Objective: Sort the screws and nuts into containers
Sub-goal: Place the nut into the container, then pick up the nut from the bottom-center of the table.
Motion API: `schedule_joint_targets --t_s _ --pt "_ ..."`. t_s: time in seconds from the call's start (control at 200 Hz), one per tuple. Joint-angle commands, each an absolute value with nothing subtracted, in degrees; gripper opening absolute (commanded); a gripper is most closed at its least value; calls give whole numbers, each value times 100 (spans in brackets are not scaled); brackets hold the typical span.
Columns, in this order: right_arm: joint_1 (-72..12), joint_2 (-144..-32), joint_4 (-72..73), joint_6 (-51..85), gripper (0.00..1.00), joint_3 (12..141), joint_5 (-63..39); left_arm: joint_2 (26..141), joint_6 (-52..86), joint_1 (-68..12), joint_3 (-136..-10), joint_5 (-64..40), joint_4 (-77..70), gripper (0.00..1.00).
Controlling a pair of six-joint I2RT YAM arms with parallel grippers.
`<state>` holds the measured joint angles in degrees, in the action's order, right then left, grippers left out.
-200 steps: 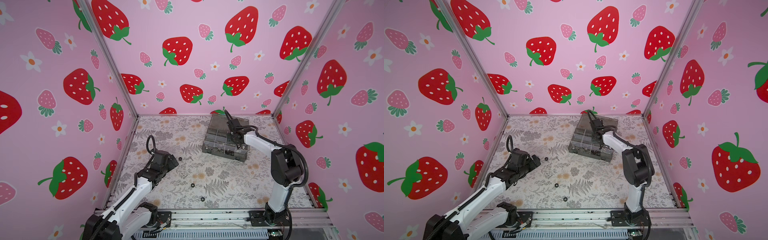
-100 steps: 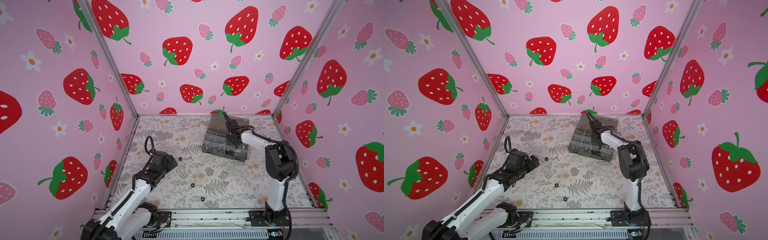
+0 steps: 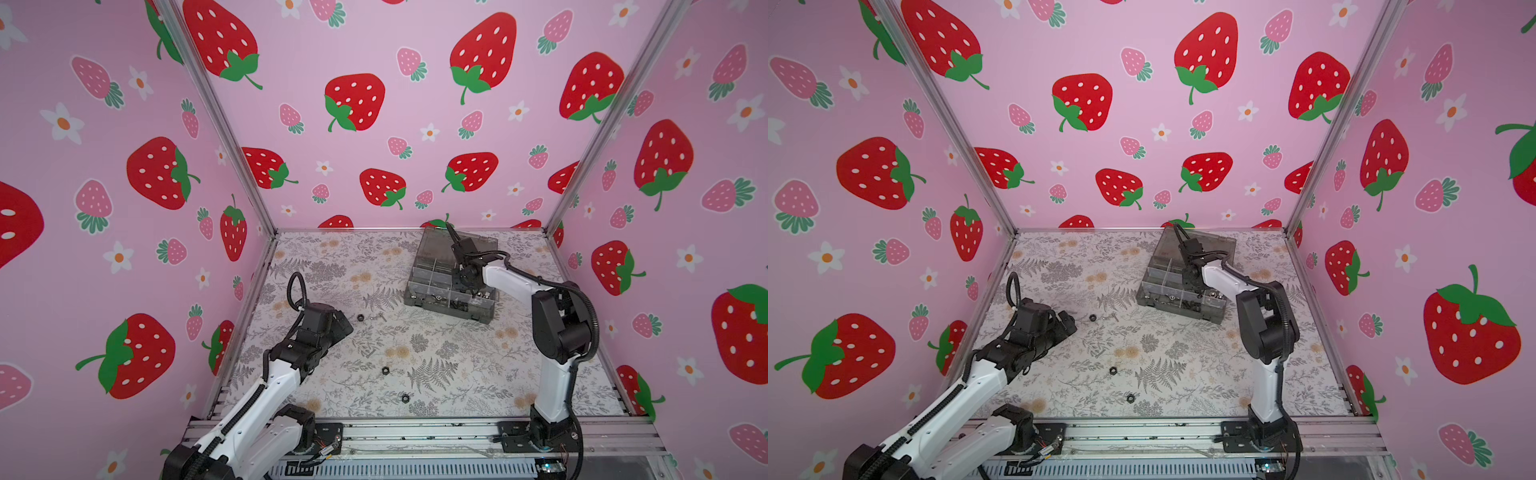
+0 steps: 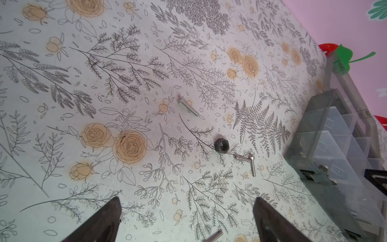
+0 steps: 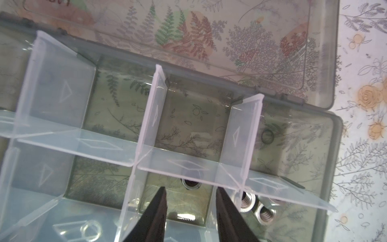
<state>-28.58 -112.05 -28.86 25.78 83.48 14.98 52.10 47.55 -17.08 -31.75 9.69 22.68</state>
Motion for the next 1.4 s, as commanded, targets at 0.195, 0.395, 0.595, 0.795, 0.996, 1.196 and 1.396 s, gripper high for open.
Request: schedule_joint_targets --t_s 0.195,0.395,0.595,0.795,0.996,1.196,1.396 --pt "-3096 -10035 -3023 2678 44 7930 1332 5093 4777 -1539 -3287 1179 2488 99" --pt "-3675 -9584 -3071 2955 44 7633 1301 5047 4768 -1441 -3258 1160 2487 99" --pt "-4576 -9503 -3263 3330 44 7537 1415 4992 4843 -1342 -3201 1125 2479 99" --pt "-5403 -9883 -3167 3678 44 7479 1059 4863 4897 -1300 -3075 1142 2470 99" --pt "-5950 -10480 -3162 3688 44 7647 829 4815 4923 -1239 -2980 1151 2461 99" --pt "-6400 -10935 -3129 3348 45 8037 143 4791 4978 -1200 -2972 1146 2496 99" --pt "-6630 -11177 -3483 3137 45 8205 -219 4668 5078 -1187 -2875 1134 2465 99"
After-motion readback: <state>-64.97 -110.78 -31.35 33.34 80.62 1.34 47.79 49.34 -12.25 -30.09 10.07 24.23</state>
